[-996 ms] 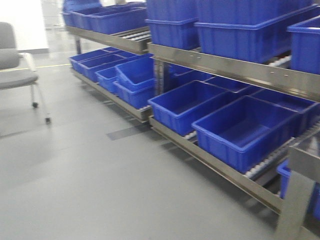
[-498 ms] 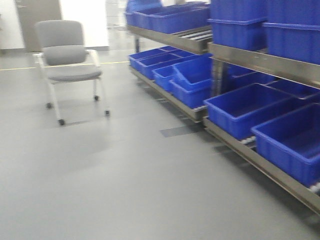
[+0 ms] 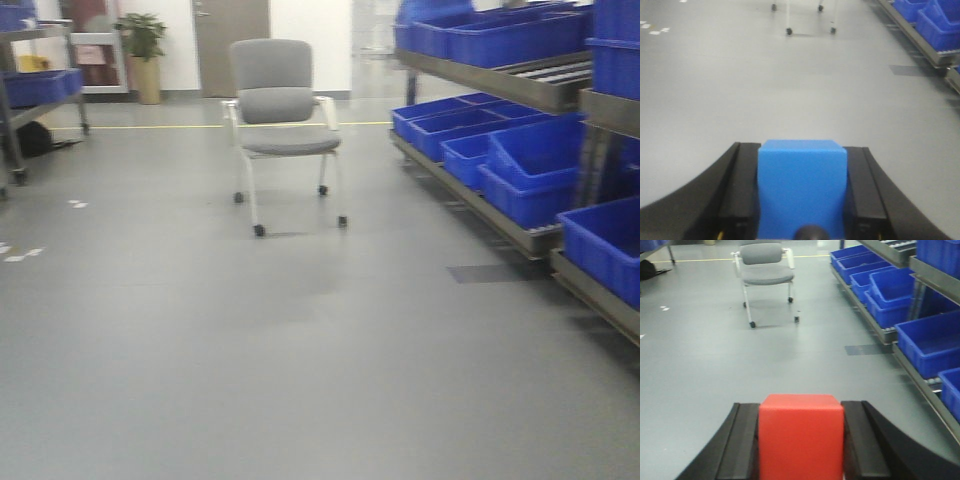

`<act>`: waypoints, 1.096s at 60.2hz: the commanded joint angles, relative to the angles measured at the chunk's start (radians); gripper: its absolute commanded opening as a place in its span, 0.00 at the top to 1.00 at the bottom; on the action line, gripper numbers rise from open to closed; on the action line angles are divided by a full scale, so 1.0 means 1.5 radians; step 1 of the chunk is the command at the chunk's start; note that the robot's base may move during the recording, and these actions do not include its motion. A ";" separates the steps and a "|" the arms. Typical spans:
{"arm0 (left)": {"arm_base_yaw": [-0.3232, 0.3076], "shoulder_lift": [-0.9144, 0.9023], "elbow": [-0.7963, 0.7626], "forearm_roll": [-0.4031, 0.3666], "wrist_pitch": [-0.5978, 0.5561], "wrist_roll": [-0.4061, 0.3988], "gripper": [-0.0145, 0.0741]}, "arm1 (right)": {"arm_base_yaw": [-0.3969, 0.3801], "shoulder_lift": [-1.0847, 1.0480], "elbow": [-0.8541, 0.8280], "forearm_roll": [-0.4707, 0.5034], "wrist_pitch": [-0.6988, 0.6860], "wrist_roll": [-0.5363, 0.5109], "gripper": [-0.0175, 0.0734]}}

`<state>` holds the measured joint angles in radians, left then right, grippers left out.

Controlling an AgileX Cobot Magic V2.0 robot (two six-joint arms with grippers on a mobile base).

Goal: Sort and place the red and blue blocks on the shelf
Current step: 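Drive the base away from the counter toward the open floor, then drive the base to the shelf of blue bins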

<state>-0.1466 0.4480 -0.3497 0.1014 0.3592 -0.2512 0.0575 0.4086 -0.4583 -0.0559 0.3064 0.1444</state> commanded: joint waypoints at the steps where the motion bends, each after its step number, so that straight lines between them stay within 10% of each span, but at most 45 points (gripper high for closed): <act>1: -0.003 0.002 -0.020 -0.004 -0.057 0.000 0.69 | -0.003 0.002 -0.019 -0.005 -0.060 -0.003 0.74; 66: -0.003 0.002 -0.020 -0.004 -0.057 0.000 0.69 | -0.003 0.002 -0.019 -0.005 -0.060 -0.003 0.74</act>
<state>-0.1466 0.4480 -0.3497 0.1014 0.3592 -0.2512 0.0575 0.4086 -0.4583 -0.0559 0.3064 0.1444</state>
